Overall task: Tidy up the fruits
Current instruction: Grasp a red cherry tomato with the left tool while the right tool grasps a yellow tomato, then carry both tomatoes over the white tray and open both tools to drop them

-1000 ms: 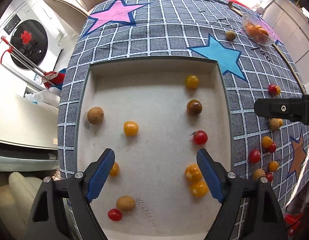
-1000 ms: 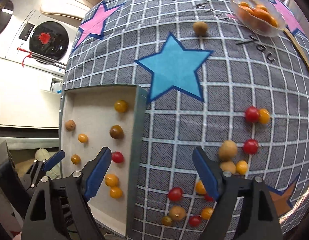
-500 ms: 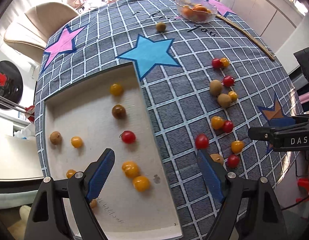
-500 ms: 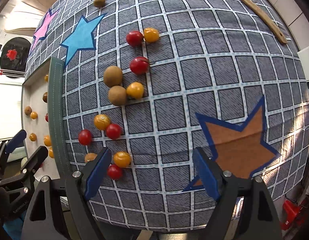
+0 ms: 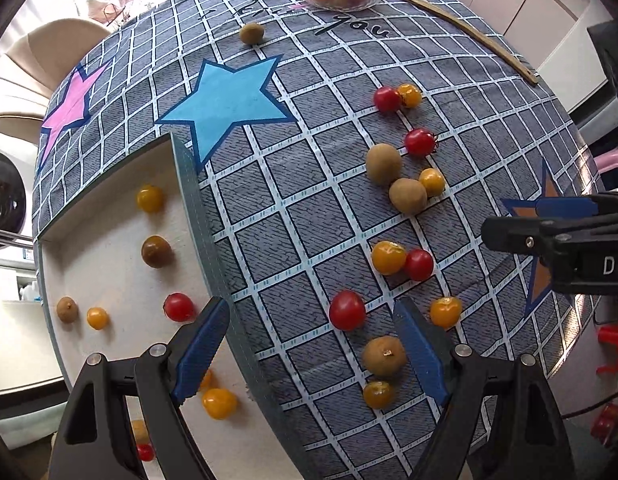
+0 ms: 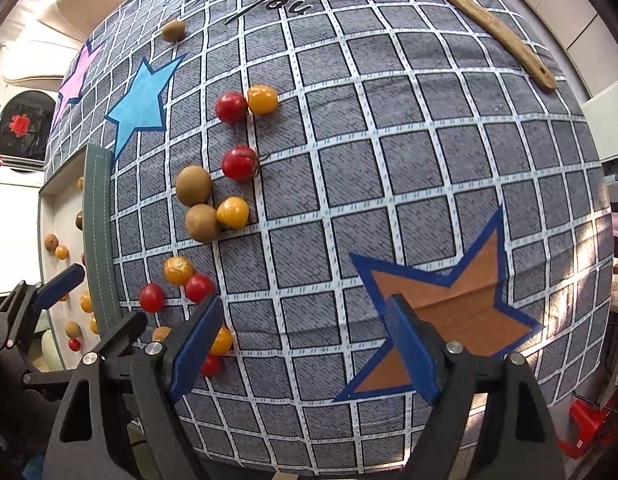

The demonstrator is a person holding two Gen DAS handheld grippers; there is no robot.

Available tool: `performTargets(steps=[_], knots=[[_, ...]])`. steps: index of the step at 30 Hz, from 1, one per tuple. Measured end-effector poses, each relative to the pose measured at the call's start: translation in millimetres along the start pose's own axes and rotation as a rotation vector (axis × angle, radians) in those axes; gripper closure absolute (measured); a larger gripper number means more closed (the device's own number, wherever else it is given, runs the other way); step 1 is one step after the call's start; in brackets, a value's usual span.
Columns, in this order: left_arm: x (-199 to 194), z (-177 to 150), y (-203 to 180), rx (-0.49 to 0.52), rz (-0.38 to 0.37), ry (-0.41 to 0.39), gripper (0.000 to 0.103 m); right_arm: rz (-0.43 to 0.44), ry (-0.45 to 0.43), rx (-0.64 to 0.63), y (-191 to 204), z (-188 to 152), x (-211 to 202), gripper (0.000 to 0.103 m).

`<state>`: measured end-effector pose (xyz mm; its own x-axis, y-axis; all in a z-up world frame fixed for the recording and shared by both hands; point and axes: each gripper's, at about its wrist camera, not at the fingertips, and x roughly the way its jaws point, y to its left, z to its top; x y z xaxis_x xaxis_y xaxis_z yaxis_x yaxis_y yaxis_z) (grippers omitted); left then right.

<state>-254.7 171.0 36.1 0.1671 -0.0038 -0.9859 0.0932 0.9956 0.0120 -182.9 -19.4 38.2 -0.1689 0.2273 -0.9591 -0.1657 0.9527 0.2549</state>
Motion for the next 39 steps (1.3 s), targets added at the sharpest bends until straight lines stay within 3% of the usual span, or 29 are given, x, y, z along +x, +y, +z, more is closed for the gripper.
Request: performTargets(steps=[6,12,14,18,21,23,25,27,33,39], knots=[[15.1,3.1,-2.1,-0.037,-0.010,0.039,0.019,0.000,0.001,-0.077,5.8,20.9,6.2,0.036],[27.5,1.6,-10.2,-0.032,-0.007,0.068,0.021,-0.014,0.016,-0.194,26.1,28.7,21.6,0.043],[33.9,0.5,-11.6,-0.041,-0.006,0.092,0.035,-0.020,0.008,-0.228,32.4,30.9,23.3,0.044],[37.0,1.0,-12.6,-0.062,-0.022,0.099,0.037,-0.028,-0.008,-0.277,56.9,44.1,31.2,0.047],[36.7,-0.1,-15.0,-0.063,-0.025,0.098,0.040,-0.034,-0.014,-0.299,70.0,52.5,34.4,0.062],[34.6,-0.5,-15.2,-0.064,-0.027,0.090,0.048,-0.038,-0.008,-0.318,84.5,58.4,39.8,0.075],[33.3,-0.2,-12.6,-0.062,-0.032,0.080,0.066,-0.037,-0.004,-0.330,95.7,61.2,43.7,0.083],[30.9,2.1,-10.0,-0.061,-0.039,0.072,0.082,-0.032,-0.006,-0.327,106.3,64.1,47.5,0.084],[20.7,6.1,18.7,-0.160,-0.159,0.052,0.082,0.024,-0.002,-0.236,97.9,65.1,44.5,0.084],[0.0,2.6,33.0,-0.176,-0.184,0.025,0.082,0.063,-0.006,-0.175,86.1,54.3,35.5,0.086]])
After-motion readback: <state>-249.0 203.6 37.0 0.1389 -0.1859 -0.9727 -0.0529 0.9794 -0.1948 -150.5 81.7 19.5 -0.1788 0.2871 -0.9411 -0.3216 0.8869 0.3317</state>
